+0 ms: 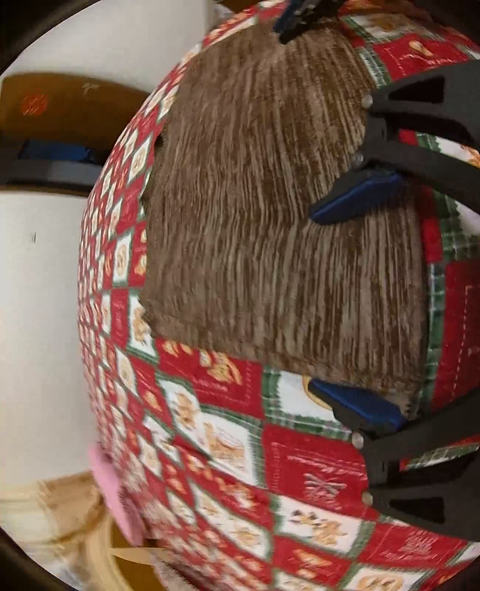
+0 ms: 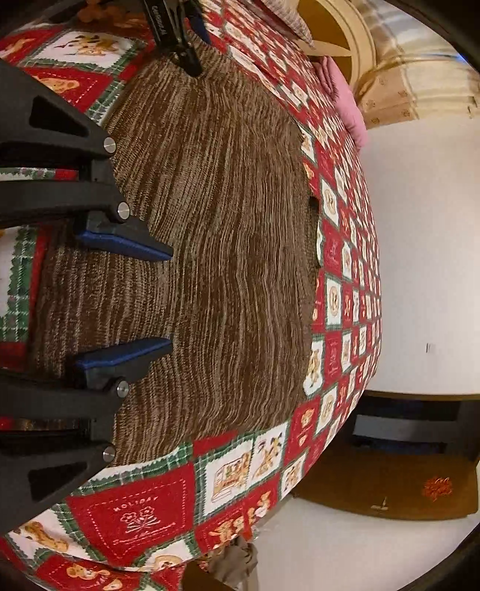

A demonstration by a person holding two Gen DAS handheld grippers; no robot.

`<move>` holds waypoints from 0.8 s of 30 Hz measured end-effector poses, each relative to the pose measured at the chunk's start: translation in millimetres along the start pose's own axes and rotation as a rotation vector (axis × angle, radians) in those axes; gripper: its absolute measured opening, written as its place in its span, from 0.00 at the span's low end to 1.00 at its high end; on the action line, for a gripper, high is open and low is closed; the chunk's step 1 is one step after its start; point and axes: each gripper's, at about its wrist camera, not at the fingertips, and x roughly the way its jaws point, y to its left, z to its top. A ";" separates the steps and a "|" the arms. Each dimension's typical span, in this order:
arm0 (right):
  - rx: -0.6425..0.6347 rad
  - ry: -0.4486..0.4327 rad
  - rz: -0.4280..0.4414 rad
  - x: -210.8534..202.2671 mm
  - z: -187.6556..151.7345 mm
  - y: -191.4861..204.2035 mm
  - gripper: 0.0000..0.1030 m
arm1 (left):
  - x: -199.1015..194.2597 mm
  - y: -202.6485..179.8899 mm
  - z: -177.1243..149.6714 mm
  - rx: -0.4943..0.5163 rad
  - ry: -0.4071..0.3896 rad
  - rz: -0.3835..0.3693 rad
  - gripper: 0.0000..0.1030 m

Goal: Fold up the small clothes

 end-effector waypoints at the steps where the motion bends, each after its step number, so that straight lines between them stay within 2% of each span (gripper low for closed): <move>1: 0.003 0.001 -0.002 1.4 -0.3 -1.1 0.44 | 1.8 2.0 0.7 -0.008 0.003 0.000 0.92; 10: -0.027 -0.034 -0.055 -3.4 -2.6 4.3 0.44 | 0.7 -5.2 -6.3 0.004 -0.022 0.040 0.95; 13: -0.025 -0.054 -0.161 -16.8 1.2 11.9 0.44 | 1.1 -5.0 -6.6 -0.002 -0.021 0.069 1.00; 15: -0.018 -0.113 -0.103 -35.1 1.5 26.2 0.44 | 1.9 -2.8 -6.6 -0.014 -0.017 0.064 1.00; 19: -0.091 -0.102 0.051 -39.7 3.2 72.3 0.44 | 1.7 -2.9 -7.1 -0.013 -0.018 0.067 1.00; 22: -0.132 -0.076 0.073 -23.7 -1.3 96.1 0.44 | 1.3 -0.9 -7.4 -0.029 -0.015 0.049 1.00; 24: -0.144 -0.002 0.061 -4.3 -8.7 100.2 0.44 | -3.0 4.9 -9.9 -0.067 -0.023 0.035 1.00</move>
